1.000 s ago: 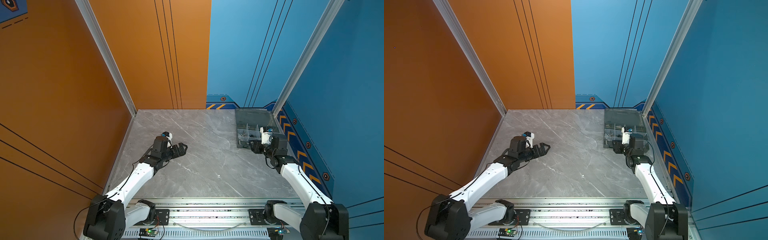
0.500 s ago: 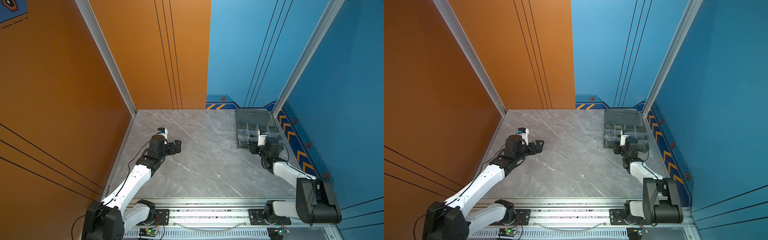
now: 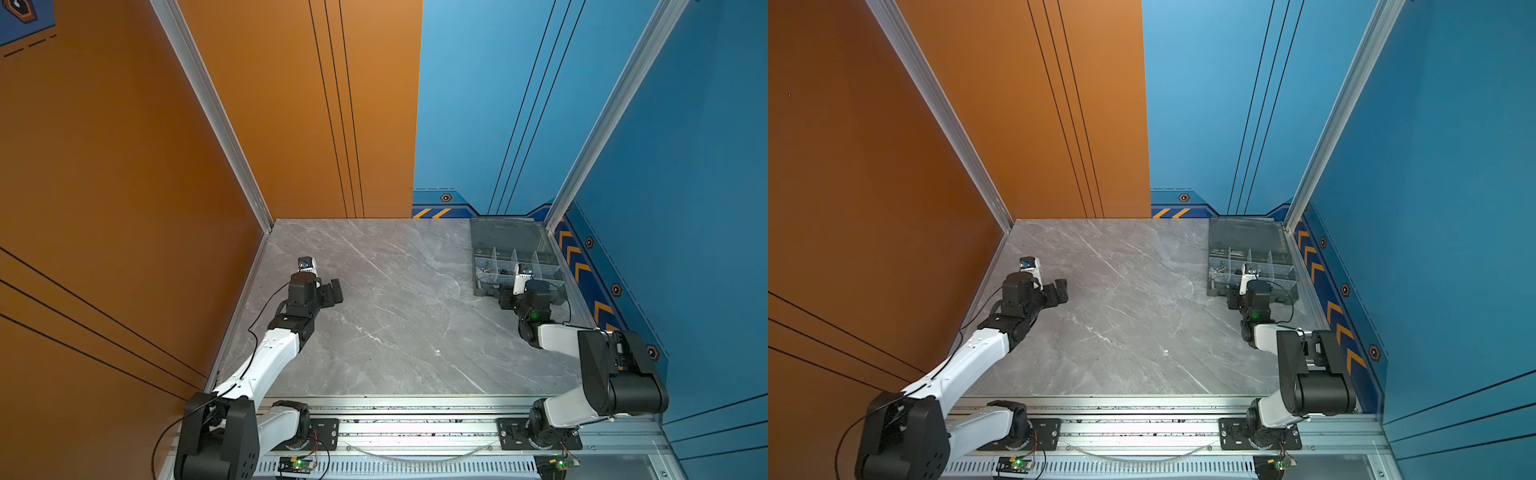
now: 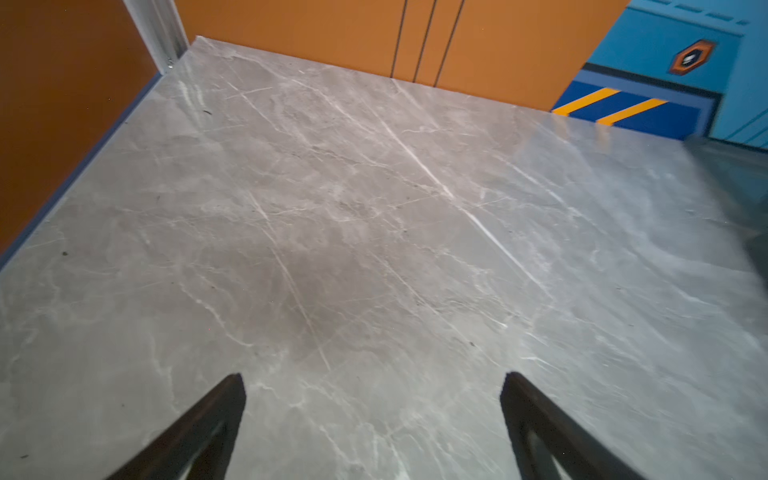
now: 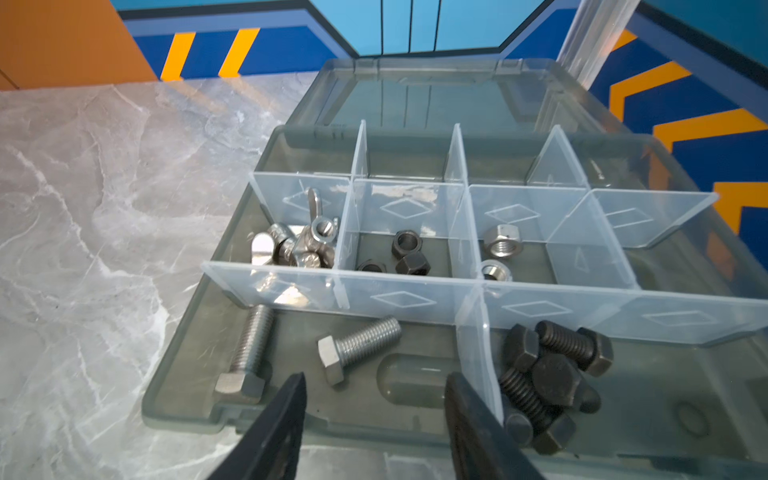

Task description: Sort the screws and nuts into containers

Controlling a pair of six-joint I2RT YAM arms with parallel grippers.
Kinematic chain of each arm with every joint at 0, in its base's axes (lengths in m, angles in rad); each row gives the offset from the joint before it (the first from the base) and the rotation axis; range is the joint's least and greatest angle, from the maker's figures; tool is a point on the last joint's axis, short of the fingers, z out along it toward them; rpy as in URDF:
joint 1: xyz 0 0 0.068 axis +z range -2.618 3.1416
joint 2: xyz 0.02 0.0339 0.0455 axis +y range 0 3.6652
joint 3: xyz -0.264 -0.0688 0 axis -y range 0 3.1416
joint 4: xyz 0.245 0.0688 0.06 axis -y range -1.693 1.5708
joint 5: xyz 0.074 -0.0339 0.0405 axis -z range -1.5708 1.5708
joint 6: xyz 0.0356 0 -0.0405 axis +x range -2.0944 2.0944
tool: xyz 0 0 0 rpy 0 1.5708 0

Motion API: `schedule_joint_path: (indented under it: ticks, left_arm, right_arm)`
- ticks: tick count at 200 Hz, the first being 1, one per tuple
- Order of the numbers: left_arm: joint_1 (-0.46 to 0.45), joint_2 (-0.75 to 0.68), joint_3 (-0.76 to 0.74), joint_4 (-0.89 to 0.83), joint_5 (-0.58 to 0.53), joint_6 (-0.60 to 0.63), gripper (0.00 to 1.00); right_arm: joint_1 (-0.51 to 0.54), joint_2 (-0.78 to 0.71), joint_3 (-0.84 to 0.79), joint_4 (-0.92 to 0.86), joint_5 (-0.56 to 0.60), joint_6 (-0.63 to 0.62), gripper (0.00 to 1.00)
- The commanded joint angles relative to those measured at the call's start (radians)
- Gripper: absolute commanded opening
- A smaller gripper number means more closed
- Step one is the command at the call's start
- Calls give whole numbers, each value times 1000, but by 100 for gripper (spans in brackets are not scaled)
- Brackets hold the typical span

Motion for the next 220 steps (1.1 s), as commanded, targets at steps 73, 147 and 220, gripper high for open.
schedule_joint_path:
  ticks: [73, 147, 220]
  left_arm:
    - [66, 287, -67, 391, -60, 204, 98]
    - [66, 336, -144, 616, -48, 256, 98]
    - [74, 369, -226, 789, -48, 244, 98]
  right_arm:
    - [15, 26, -80, 188, 84, 5, 85]
    - [16, 26, -78, 185, 86, 5, 100]
    - [17, 26, -78, 187, 87, 5, 100]
